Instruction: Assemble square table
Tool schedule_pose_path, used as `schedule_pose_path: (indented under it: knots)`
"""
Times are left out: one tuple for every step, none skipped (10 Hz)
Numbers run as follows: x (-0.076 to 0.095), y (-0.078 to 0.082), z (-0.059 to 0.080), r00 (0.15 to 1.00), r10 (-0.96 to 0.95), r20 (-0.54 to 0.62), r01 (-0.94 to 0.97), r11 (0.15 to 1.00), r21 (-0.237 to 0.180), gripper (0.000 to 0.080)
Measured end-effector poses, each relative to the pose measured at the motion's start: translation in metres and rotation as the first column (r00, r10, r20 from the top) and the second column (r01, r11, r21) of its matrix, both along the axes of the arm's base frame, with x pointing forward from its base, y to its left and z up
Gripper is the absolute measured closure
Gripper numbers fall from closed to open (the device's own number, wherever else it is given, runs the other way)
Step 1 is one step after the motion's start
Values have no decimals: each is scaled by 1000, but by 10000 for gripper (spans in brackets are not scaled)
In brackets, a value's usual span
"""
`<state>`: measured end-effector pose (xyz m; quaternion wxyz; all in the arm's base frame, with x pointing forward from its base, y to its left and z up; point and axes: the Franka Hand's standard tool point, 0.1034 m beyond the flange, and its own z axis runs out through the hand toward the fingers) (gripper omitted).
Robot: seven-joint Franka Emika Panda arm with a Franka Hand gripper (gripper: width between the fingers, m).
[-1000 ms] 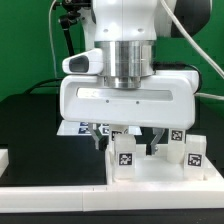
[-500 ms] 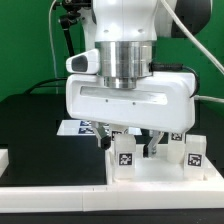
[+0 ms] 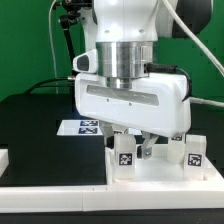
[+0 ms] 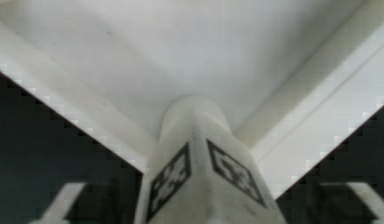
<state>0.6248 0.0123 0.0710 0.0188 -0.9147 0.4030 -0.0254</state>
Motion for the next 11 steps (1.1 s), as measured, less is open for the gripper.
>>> schedule_pose_path:
  knots:
    - [-1, -2, -1, 1000, -2, -3, 2, 1000, -2, 398]
    - [-1, -2, -1, 1000, -2, -3, 2, 1000, -2, 396]
    - [-1, -2, -1, 1000, -3, -3, 3, 1000, -2, 396]
    - [-1, -2, -1, 1000, -14, -3, 14, 1000, -1, 396]
    - [-1, -2, -1, 1000, -22, -3, 22, 1000, 0, 396]
    - [-1, -3, -1, 998, -66, -4, 66, 998, 3, 396]
    - [-1, -6, -1, 984, -177, -7, 177, 984, 10, 396]
    - [-1, -7, -1, 936, -351, -18, 351, 936, 32, 396]
    - [-1, -5, -2, 853, -520, -34, 522, 851, 59, 396]
    - [-1, -2, -2, 759, -649, -56, 651, 755, 80, 396]
    - [0, -1, -3, 691, -720, -70, 723, 684, 97, 396]
